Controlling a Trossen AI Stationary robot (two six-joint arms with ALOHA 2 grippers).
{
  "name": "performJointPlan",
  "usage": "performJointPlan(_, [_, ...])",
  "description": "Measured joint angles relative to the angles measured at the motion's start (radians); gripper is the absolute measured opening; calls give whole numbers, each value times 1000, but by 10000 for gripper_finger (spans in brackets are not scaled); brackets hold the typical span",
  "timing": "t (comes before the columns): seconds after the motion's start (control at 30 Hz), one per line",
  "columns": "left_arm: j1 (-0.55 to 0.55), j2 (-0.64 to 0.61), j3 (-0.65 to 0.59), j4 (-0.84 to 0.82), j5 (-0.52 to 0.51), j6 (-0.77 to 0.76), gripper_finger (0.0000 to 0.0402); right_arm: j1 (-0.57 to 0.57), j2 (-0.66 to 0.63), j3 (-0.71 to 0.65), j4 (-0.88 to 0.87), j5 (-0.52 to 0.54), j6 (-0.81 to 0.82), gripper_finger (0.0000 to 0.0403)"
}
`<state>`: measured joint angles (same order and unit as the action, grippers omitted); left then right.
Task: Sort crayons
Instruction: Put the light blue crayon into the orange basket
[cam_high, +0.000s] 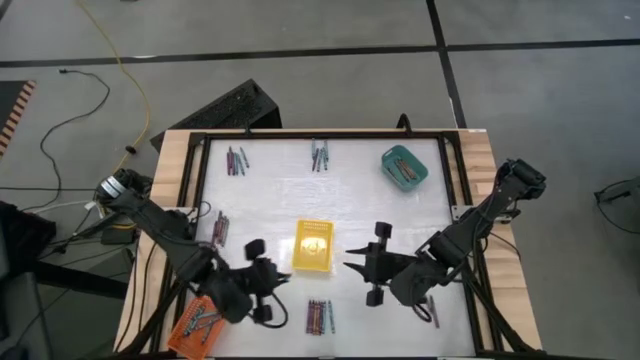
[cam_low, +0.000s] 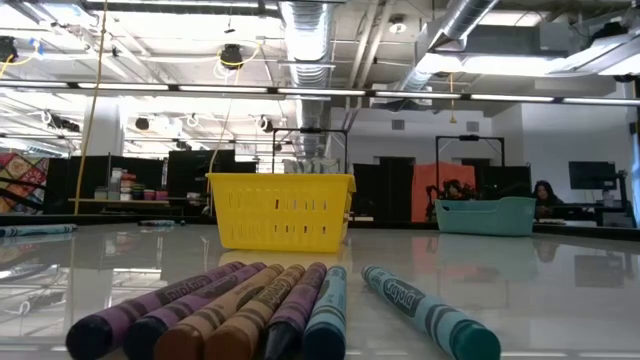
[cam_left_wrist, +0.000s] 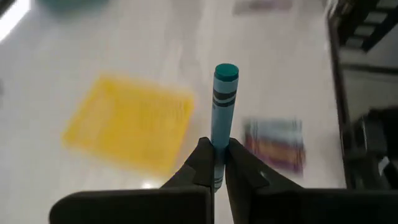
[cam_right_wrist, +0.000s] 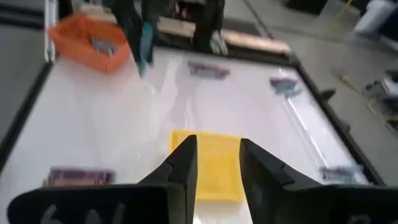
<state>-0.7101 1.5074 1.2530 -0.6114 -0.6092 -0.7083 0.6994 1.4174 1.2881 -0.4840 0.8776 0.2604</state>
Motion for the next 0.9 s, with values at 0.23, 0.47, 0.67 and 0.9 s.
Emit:
performJointPlan(0.23, [-130,-1,0,-231,189,-487,0,4,13,-1,-105,-55,65,116])
performJointPlan(0.47, [-291,-1,0,-333,258,-919,0,0,88,-1,-107,-118,1,116])
performJointPlan(0.67, [-381,19,0,-361,327,-1155,0,-4,182,-1,-102,-154,-84,116])
performJointPlan(0.9, [-417,93,0,-364,498,-1255,0,-9,287,-1,25,-385,-261,116])
